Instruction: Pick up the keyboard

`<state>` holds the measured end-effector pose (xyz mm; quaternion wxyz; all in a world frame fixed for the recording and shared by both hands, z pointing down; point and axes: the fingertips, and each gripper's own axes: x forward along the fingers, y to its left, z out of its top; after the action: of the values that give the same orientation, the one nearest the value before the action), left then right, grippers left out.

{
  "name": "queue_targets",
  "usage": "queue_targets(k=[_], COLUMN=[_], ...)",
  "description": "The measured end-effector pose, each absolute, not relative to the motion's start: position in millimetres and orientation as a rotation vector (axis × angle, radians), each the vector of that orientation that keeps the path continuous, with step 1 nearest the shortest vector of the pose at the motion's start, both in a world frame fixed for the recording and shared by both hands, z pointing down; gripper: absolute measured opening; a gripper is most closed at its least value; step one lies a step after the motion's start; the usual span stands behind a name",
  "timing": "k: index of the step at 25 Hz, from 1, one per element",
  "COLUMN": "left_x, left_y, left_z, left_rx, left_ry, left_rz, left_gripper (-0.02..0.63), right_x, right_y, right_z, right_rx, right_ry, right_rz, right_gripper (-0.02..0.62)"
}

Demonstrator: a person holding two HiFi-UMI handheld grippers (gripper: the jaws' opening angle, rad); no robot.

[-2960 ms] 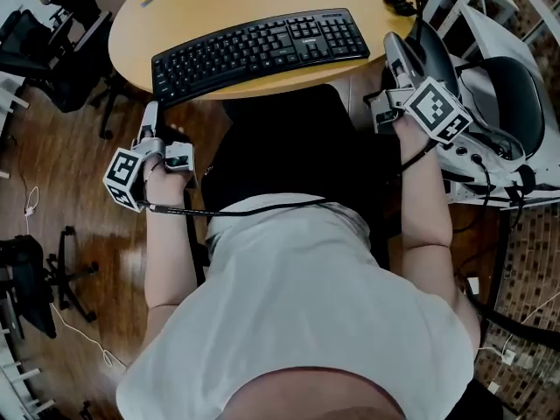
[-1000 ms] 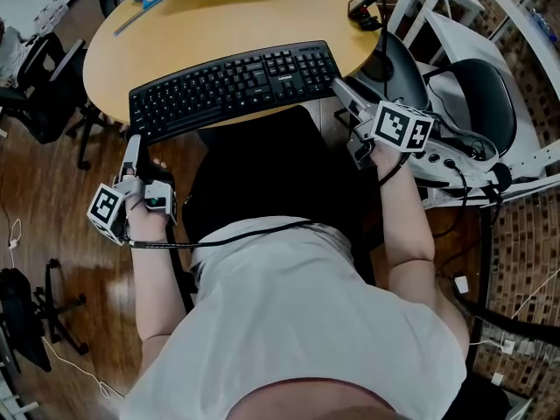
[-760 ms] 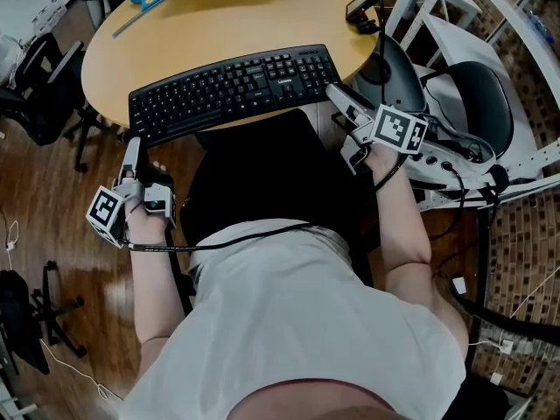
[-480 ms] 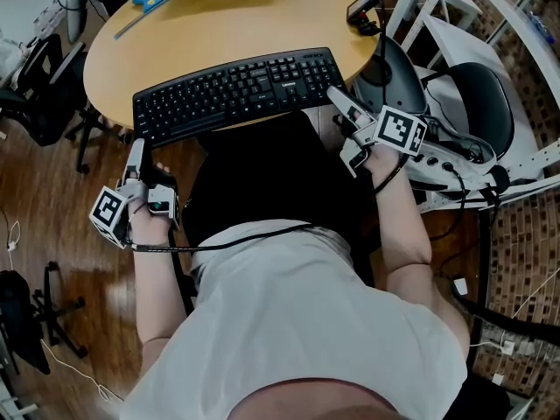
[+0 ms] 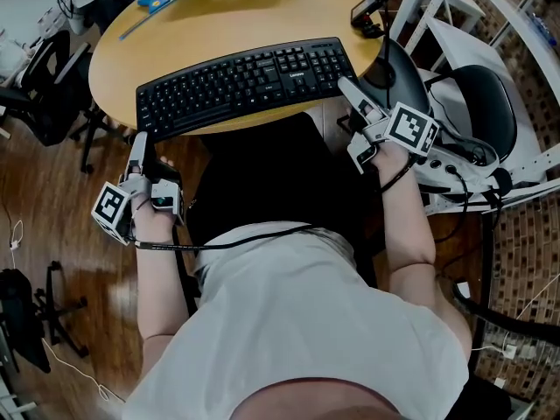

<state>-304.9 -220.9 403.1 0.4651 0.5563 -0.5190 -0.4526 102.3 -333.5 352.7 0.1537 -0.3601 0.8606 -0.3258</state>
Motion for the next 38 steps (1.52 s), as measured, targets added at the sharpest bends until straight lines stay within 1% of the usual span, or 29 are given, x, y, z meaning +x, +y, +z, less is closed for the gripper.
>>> queue_targets(k=[5,9,13,18,25,29,38], left_x=[-292,-296,-298,-305,-304,-304,-304], left_y=[-227,-229,-222,-222,-223,-223,-221], left_z=[367,338,327,328,329,327,325], left_rx=[1.42,1.482,1.499,1.494,1.504,1.51,1.514], left_ry=[-1.245,-1.249,-1.255,-1.283,-1.3,-1.305,-1.313], left_rz=[-1.163,-1.188,-1.214,-1.225,-1.23,-1.233,-1.238], left_gripper=[0.302,0.302,0.302,0.302,0.302,0.302,0.302], right_x=[109,113,97,103,96,103,100], right_y=[-334,-331,-319,-332,-330,-335,-333], right_z=[310,285,257,273,267,279,275], right_rx=[-0.959,-0.997,-0.791,-0.889,-0.791,-0.874,-0.831], right_ry=[2.47,2.449,2.498,2.46,2.493,2.454,2.469], right_rz=[-0.821,-0.768,-0.616,-0.716,-0.643,-0.716,-0.689], right_gripper=[0.187,0.187,0.187,0.186,0.186,0.186,0.184])
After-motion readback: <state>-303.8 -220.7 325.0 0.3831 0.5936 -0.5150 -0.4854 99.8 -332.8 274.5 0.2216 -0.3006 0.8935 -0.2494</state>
